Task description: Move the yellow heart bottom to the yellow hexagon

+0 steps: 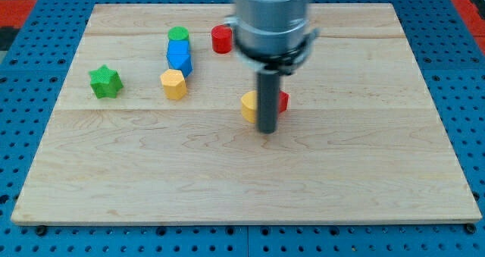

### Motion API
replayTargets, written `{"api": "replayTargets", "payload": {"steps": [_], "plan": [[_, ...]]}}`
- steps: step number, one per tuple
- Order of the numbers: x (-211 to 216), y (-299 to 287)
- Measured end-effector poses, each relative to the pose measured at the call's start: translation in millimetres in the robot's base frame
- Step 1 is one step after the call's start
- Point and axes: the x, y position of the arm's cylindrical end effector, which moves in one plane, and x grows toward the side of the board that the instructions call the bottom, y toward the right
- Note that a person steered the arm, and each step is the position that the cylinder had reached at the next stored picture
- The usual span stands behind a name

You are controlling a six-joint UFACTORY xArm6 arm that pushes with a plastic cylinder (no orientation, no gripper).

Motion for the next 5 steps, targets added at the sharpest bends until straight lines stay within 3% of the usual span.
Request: {"api": "replayTargets", "payload": {"steps": [1,4,5], "plan": [[-29.1,19.0],[-26.6,-99.5],[-25.2,-104.7]]}}
